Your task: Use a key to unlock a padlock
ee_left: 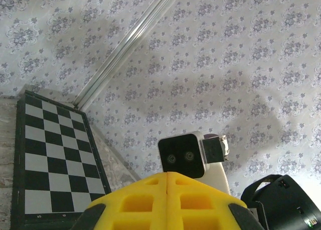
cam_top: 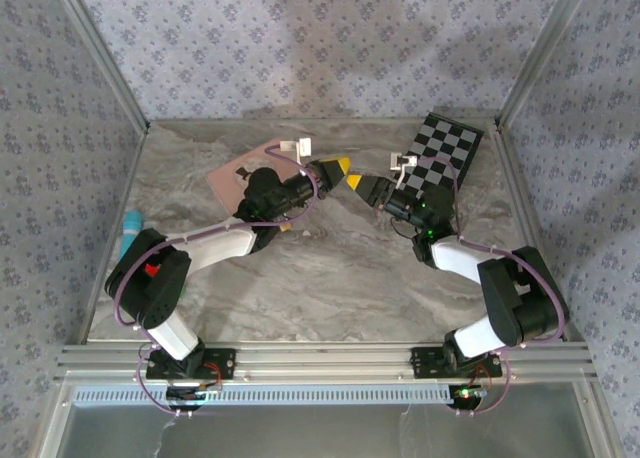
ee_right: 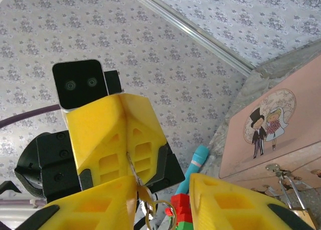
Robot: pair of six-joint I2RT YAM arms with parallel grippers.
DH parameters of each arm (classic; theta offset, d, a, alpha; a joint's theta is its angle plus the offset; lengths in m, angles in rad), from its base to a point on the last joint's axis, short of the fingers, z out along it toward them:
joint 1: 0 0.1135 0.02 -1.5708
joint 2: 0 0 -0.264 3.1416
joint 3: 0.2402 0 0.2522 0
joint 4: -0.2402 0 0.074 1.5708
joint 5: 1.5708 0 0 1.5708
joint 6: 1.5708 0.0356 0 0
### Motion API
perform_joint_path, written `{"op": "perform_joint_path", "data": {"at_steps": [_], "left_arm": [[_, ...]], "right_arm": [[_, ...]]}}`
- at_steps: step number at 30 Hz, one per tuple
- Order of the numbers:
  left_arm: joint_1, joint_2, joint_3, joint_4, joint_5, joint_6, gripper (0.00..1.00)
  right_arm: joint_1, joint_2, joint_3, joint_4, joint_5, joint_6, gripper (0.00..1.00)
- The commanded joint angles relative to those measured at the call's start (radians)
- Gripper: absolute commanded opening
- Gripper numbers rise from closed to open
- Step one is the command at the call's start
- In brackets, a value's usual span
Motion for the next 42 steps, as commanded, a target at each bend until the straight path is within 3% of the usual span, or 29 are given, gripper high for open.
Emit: {"op": "perform_joint_path", "data": {"at_steps": [1,4,9,14,16,18,20,25,33,37,42], "left_arm": [[-0.008,-0.031,-0.002,0.049,-0.014,0.011,0.0],[-0.009,-0.034,-0.006,0.05,-0.018,0.011,0.0],[-0.016,-0.035,-0.008,0.049,-0.029,0.007,0.0],[-0.015,-0.049,-0.022,0.047,-0.059,-0.003,0.0],[-0.009,-0.066,-0.029,0.02,-0.078,-0.004,0.29],[0.011,-0.091,-0.045,-0.012,-0.102,-0.006,0.68],[0.041,-0.114,-0.064,-0.045,-0.114,-0.02,0.81],[0.116,-0.126,-0.1,-0.06,-0.036,-0.084,0.8],[0.116,-0.083,0.004,-0.171,0.231,-0.026,0.74],[0.091,-0.066,0.048,-0.23,0.276,0.014,0.74],[0.067,-0.04,0.067,-0.223,0.273,0.004,0.63]], "right_arm": [[0.006,0.004,-0.008,0.048,0.005,0.002,0.27],[0.006,0.007,-0.008,0.054,0.008,0.004,0.21],[0.001,0.019,-0.014,0.092,0.013,0.014,0.01],[-0.019,0.025,-0.033,0.116,0.02,0.021,0.0],[-0.028,0.025,-0.041,0.118,0.018,0.022,0.0],[-0.036,0.024,-0.044,0.116,0.011,0.018,0.0],[-0.044,0.02,-0.049,0.101,0.007,0.005,0.0],[-0.049,-0.01,-0.051,0.002,-0.004,-0.066,0.0],[-0.044,-0.12,0.014,-0.305,-0.066,-0.223,0.0],[-0.04,-0.159,0.038,-0.396,-0.082,-0.261,0.0],[-0.039,-0.17,0.037,-0.378,-0.082,-0.245,0.0]]}}
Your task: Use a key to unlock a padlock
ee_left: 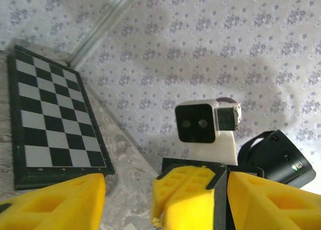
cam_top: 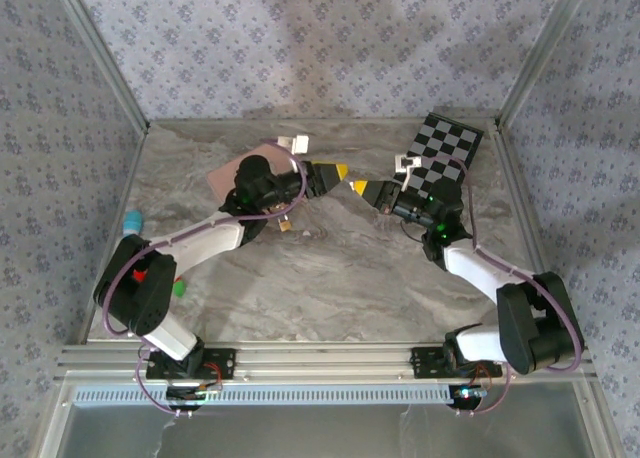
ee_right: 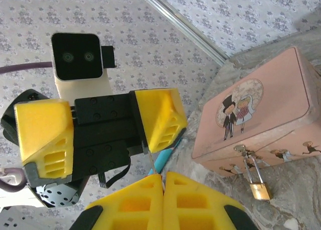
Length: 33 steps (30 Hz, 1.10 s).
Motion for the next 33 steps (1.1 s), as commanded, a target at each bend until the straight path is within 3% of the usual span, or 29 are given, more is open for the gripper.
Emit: {"op": "perform_joint_path", "data": {"at_steps": [1,7,12,19,22,25,28,33], "left_arm": [[-0.012,0.022,0.036,0.007,0.039,0.011,0.6],[-0.037,0.04,0.055,0.004,0.05,0.002,0.34],[-0.038,0.032,0.042,0.0,0.024,-0.004,0.31],[-0.04,0.029,0.039,0.007,0.009,-0.018,0.0],[-0.039,0.032,0.034,0.009,-0.007,-0.025,0.0],[-0.04,0.032,0.021,0.027,-0.036,-0.04,0.0],[-0.04,0.031,0.01,0.04,-0.06,-0.047,0.0],[-0.039,0.034,0.006,0.056,-0.076,-0.058,0.0]], "right_arm": [[0.005,-0.013,0.021,-0.016,-0.024,-0.016,0.0],[0.007,-0.009,0.019,0.014,-0.02,-0.001,0.0],[0.006,-0.007,0.015,0.03,-0.017,0.008,0.0],[0.002,-0.004,0.015,0.04,-0.012,0.016,0.0],[0.005,-0.003,0.019,0.043,-0.011,0.02,0.0],[0.009,-0.002,0.013,0.046,0.0,0.028,0.18],[0.016,-0.002,-0.001,0.068,0.015,0.036,0.25],[0.019,0.013,-0.013,0.101,0.019,0.051,0.21]]}}
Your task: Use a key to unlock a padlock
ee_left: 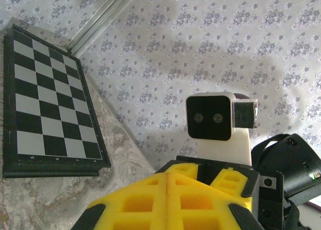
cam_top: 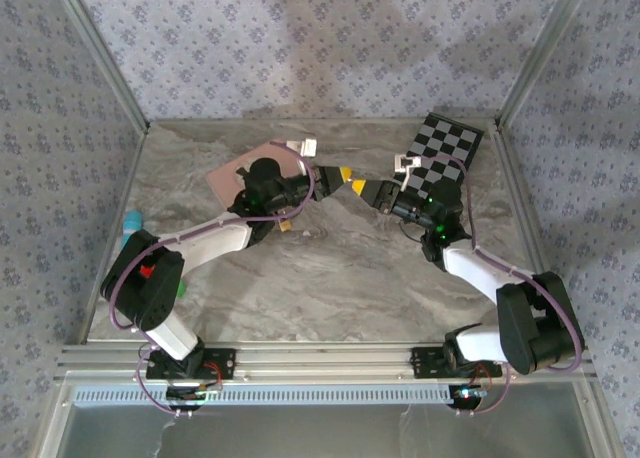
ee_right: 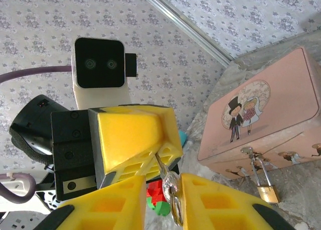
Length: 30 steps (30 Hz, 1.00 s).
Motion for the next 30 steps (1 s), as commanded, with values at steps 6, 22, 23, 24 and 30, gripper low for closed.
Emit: {"op": "perform_joint_path", "data": {"at_steps": [6,22,23,24,30], "left_arm": [[0.0,-0.004,-0.011,0.074,-0.03,-0.026,0.0],[-0.006,0.002,-0.031,0.118,-0.041,-0.059,0.0],[-0.007,0.001,-0.032,0.119,-0.041,-0.06,0.0],[-0.007,0.001,-0.033,0.12,-0.042,-0.06,0.0],[-0.012,0.002,-0.035,0.132,-0.047,-0.069,0.0]], "right_arm": [[0.001,0.035,-0.013,0.107,0.003,0.042,0.18],[0.008,0.09,-0.007,0.194,0.013,0.075,0.25],[0.007,0.092,-0.005,0.196,0.014,0.076,0.25],[0.008,0.094,-0.005,0.198,0.013,0.076,0.25],[0.013,0.101,-0.008,0.209,0.016,0.08,0.24]]}}
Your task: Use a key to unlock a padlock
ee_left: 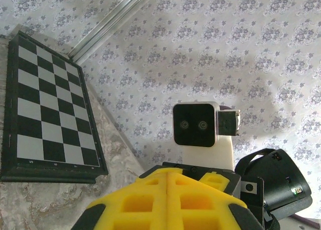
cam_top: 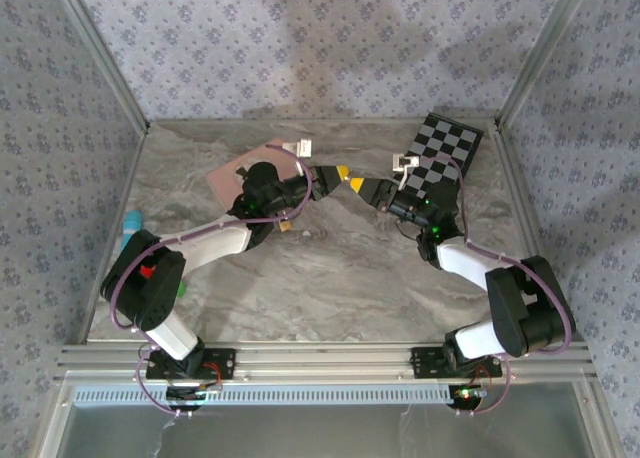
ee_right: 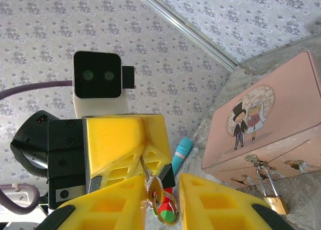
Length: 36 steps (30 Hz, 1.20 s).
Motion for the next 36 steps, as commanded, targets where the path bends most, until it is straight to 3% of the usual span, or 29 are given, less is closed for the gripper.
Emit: {"op": "perform_joint_path", "data": {"at_steps": [1,9,12,13,16,18,23,26,30,36], "left_arm": [[-0.011,0.003,0.002,0.058,-0.011,-0.01,0.0],[-0.016,0.011,-0.008,0.082,-0.019,-0.029,0.0],[-0.005,-0.008,-0.024,0.06,-0.04,-0.016,0.0],[0.009,-0.022,-0.033,0.029,-0.049,-0.006,0.08],[0.071,-0.085,-0.089,-0.097,-0.1,0.012,0.5],[0.113,-0.142,-0.135,-0.222,-0.149,0.04,0.58],[0.146,-0.297,-0.182,-0.746,-0.397,0.183,0.59],[0.147,-0.345,-0.21,-0.914,-0.491,0.211,0.59],[0.146,-0.346,-0.251,-0.98,-0.536,0.187,0.59],[0.105,-0.238,-0.241,-0.94,-0.646,0.161,0.58]], "right_arm": [[0.006,0.01,0.0,0.049,0.007,0.013,0.22],[0.007,0.015,0.0,0.076,0.006,0.016,0.0],[-0.008,0.015,-0.015,0.083,0.012,0.014,0.0],[-0.015,0.013,-0.021,0.08,0.013,0.013,0.0],[-0.038,0.007,-0.035,0.051,0.012,-0.005,0.0],[-0.045,-0.006,-0.042,-0.011,0.018,-0.039,0.0],[-0.036,-0.076,-0.038,-0.297,0.074,-0.204,0.0],[-0.018,-0.122,-0.024,-0.472,0.133,-0.307,0.0],[0.01,-0.156,-0.005,-0.606,0.189,-0.38,0.0],[0.045,-0.161,0.006,-0.641,0.227,-0.419,0.0]]}}
